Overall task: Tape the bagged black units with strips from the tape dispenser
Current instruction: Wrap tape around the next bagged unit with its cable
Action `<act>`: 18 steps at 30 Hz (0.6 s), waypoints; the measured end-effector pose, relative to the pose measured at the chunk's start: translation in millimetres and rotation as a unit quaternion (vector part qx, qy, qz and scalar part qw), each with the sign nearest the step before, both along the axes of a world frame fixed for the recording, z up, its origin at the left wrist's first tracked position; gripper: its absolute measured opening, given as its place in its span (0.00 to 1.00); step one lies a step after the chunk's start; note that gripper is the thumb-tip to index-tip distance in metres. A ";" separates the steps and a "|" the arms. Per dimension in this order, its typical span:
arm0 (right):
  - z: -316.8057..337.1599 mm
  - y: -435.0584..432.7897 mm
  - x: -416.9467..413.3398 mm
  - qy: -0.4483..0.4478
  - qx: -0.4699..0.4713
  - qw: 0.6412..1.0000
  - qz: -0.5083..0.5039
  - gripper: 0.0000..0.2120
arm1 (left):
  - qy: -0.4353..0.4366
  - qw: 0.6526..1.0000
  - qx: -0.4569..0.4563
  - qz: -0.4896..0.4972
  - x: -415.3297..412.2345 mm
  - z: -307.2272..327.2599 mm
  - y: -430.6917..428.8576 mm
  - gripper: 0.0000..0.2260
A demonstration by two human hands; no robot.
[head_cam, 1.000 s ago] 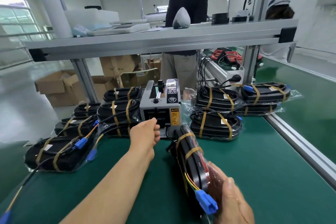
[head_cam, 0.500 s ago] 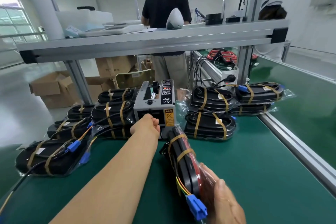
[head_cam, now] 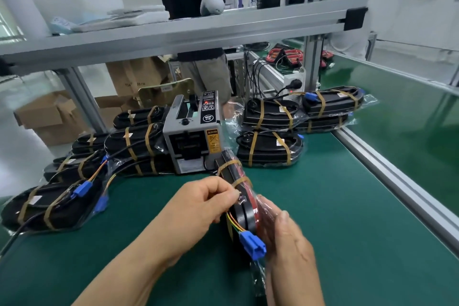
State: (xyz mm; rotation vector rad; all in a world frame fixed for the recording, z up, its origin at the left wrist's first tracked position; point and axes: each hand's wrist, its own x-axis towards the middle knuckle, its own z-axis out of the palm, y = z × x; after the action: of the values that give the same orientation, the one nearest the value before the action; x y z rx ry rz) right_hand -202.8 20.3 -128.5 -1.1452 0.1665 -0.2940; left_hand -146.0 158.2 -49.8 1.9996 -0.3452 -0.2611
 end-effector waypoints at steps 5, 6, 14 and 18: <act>-12.5 1.2 0.7 0.008 -0.017 1.000 0.006 0.21 | -0.009 1.000 0.010 0.003 -3.4 1.3 -9.8 0.09; -7.3 3.0 -0.1 0.017 -0.026 0.999 0.009 0.22 | -0.013 1.000 0.015 0.010 -1.5 1.6 -11.1 0.08; -9.3 3.3 0.1 0.009 -0.047 0.999 0.009 0.20 | -0.013 0.999 0.045 0.007 9.2 0.3 -10.0 0.08; -11.9 1.3 0.1 0.007 -0.053 0.998 0.021 0.21 | -0.009 0.999 0.036 -0.014 11.4 0.4 -7.3 0.08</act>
State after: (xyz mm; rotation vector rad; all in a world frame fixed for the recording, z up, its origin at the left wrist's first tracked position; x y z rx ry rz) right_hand -202.7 21.6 -140.5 -1.2549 0.1403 -0.2598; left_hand -134.6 150.9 -49.4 2.0709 -0.3804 -0.2778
